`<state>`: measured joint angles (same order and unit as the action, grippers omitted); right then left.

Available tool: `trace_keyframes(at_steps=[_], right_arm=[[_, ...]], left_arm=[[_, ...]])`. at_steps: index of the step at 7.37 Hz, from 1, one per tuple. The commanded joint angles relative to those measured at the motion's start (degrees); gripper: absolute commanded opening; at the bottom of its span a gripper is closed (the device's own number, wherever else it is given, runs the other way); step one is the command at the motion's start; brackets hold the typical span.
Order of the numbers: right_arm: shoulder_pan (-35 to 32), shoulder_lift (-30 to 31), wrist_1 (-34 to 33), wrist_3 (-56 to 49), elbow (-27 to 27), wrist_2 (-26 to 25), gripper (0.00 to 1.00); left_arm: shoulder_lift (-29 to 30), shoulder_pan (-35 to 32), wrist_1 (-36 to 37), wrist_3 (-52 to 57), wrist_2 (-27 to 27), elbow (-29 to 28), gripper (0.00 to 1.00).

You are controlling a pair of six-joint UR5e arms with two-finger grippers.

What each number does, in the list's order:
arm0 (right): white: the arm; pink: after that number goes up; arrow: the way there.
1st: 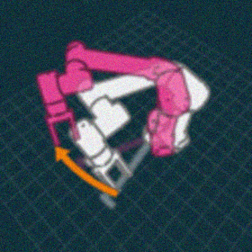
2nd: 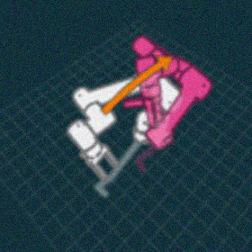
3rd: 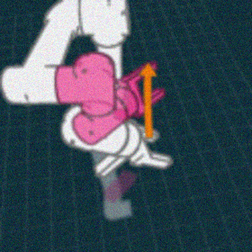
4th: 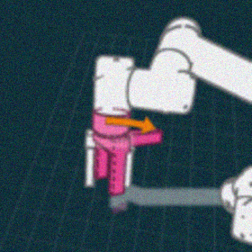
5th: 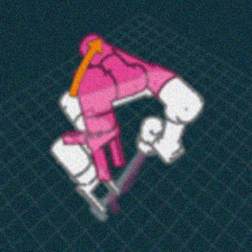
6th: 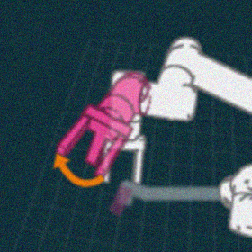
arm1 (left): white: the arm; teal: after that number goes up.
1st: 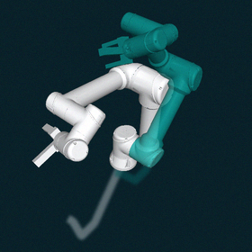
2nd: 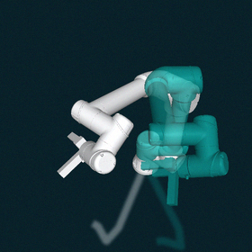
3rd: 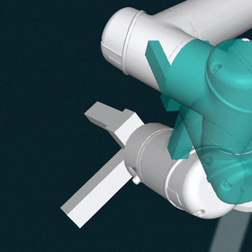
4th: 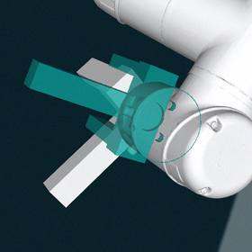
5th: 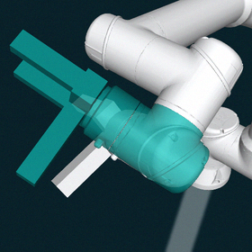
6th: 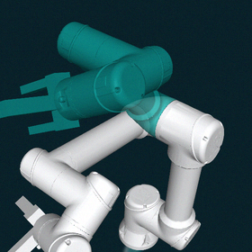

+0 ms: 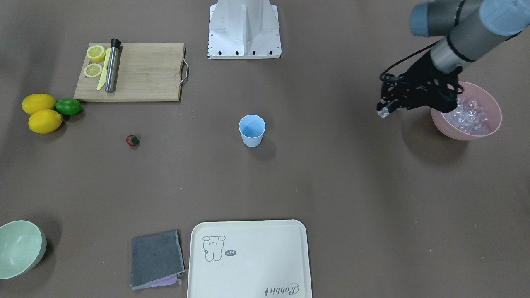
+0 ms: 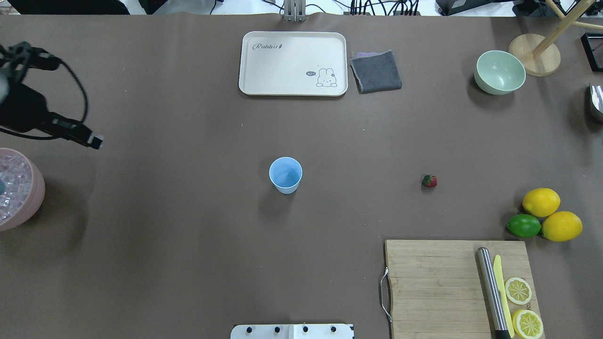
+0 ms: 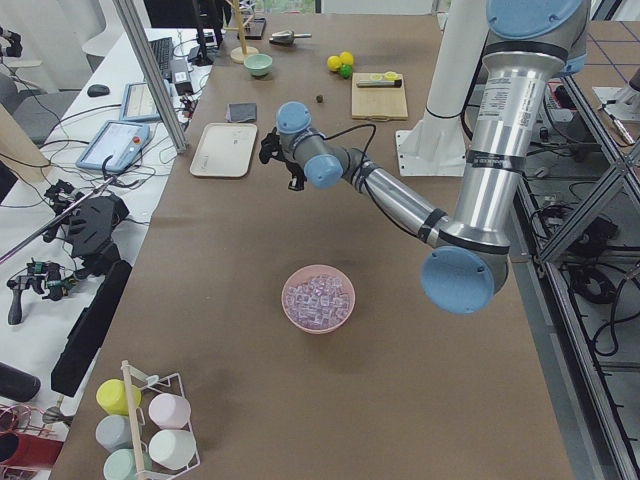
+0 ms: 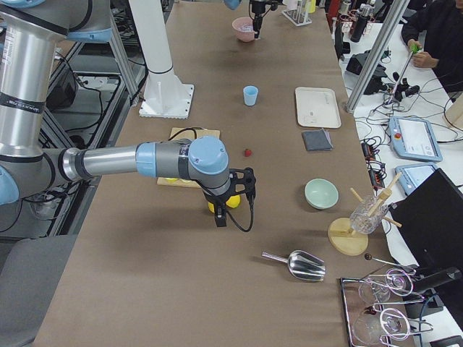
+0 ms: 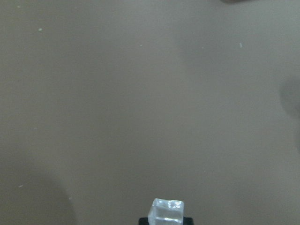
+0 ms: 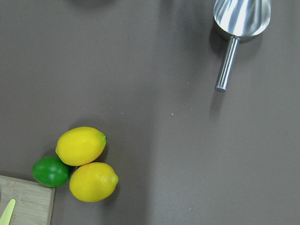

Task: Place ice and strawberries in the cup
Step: 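Carry the ice cube over the light-blue cup and open the left gripper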

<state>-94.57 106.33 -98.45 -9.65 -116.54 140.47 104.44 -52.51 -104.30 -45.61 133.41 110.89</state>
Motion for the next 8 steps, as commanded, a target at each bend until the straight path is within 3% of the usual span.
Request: trace_keyframes(at_steps=[1,3,5,7,8], right_arm=[[3.75,-4.79,0.02,4.85,-0.27,0.07,1.00],[8.51,-8.40,0.02,10.77,-0.35,0.07,1.00],[10.01,-10.35,0.10,13.59,-0.53,0.60,1.00],[10.37,-10.26,1.24,13.69,-0.62,0.69,1.00],[10.46,-10.26,1.25,13.69,-0.88,0.69,1.00]], left_arm=[[12.06,10.18,8.81,-11.04,-9.70,-0.76,0.00],[21.12,18.20,9.38,-19.66,-17.10,-6.36,0.00],[27.02,21.03,8.94,-23.29,-19.92,-12.16,0.00],[28.10,22.71,7.89,-23.30,-22.22,-14.55,0.00],[28.10,22.80,6.32,-23.12,-22.23,-15.69,0.19]])
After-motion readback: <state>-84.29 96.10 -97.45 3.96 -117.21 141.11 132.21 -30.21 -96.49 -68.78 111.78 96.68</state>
